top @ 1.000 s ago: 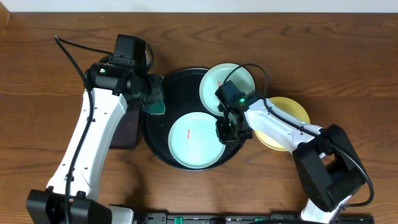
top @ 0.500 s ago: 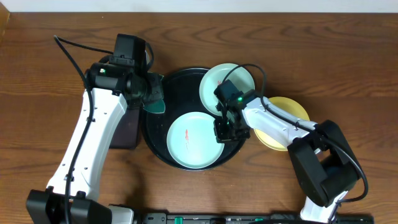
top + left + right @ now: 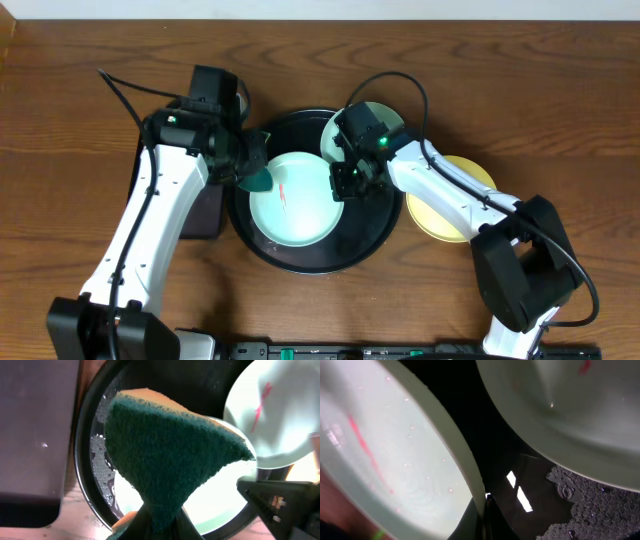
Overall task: Clean dirty plates on tray and stack at the side
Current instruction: 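Bring the sponge in the left gripper onto the light-blue plate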
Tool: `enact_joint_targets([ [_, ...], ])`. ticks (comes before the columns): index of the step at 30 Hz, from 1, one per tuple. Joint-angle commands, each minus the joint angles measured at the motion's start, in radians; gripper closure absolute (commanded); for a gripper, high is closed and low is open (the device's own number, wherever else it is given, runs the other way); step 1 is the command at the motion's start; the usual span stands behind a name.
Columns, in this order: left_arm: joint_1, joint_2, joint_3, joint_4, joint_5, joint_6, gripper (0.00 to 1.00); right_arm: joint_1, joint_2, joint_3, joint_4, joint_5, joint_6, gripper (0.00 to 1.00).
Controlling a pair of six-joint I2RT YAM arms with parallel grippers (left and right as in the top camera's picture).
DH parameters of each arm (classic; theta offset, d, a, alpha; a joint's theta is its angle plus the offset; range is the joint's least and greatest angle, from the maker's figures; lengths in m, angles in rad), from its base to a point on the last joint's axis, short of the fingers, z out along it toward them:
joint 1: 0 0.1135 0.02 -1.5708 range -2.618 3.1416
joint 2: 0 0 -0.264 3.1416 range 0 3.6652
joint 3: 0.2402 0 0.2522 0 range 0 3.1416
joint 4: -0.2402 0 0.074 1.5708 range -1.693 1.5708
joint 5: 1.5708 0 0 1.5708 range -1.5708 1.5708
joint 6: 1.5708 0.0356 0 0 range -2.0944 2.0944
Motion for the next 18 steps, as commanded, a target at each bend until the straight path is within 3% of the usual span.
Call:
enact_joint_targets([
  [1,-0.016,-0.003,-0.037,0.029,0.011,-0.044,0.93,0.001,-0.007,0.037,0.003,-0.019,0.031,0.99],
  [11,-0.132,0.021,-0.102,0.077,-0.193,-0.187,0.93,-0.013,-0.007,0.083,0.004,-0.070,0.031,0.99],
  [18,-0.159,0.044,-0.102,0.081,-0.236,-0.238,0.93,-0.018,-0.007,0.102,0.005,-0.076,0.026,0.99],
])
